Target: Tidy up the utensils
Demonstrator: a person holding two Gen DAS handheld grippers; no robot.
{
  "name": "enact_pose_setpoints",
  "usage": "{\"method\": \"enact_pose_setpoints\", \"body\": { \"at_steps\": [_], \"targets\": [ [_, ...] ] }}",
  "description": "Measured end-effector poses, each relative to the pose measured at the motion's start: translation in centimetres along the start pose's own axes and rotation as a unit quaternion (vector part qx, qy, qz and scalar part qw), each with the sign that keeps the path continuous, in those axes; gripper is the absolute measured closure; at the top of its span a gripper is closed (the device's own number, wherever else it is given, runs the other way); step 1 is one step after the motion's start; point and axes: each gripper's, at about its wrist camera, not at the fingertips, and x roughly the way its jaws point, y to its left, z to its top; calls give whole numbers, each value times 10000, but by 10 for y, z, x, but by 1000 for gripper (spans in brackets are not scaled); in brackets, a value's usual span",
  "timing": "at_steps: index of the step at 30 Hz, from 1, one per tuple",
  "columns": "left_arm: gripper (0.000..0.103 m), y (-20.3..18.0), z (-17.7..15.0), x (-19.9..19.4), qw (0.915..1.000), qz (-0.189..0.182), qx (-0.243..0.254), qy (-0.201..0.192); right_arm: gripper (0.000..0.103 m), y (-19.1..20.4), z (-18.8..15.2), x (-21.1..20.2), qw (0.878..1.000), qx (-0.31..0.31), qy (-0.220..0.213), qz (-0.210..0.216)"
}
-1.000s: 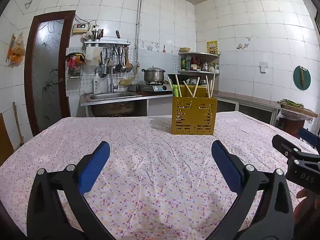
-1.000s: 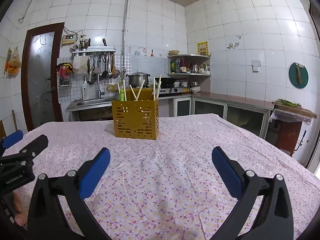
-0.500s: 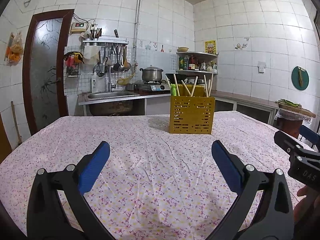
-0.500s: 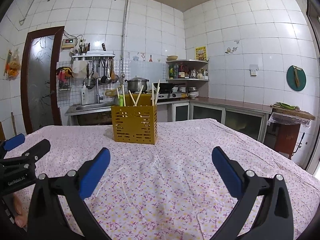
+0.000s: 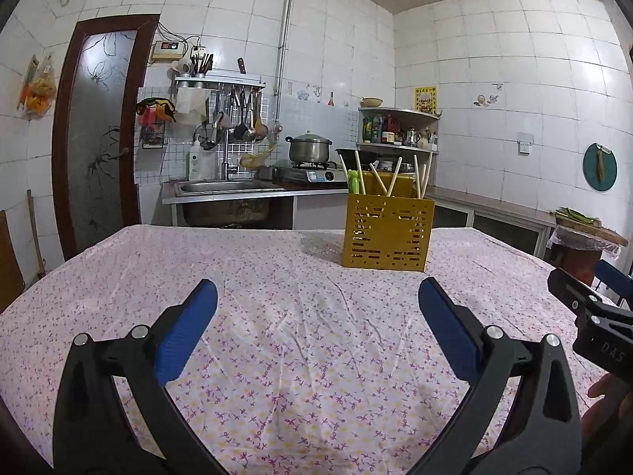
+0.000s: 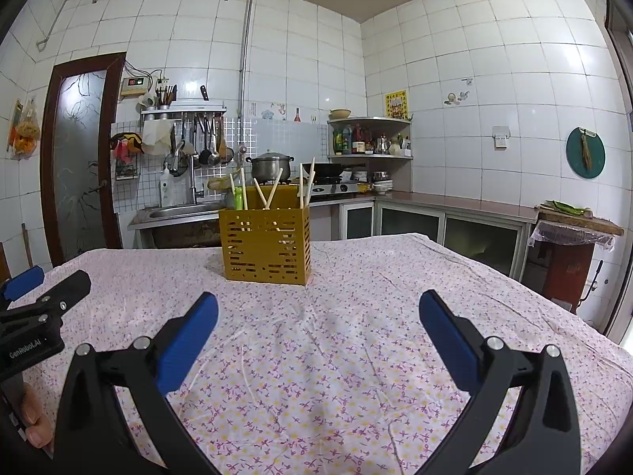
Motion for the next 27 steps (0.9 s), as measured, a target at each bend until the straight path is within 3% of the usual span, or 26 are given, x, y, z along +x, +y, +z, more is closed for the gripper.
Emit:
{"method": "enact_pose_setpoints", "body": {
  "at_steps": [27],
  "targets": [
    [5,-9,-2,3,9999,18,158,54,4,-1,0,-1,9999,161,-64,-8]
  ]
}}
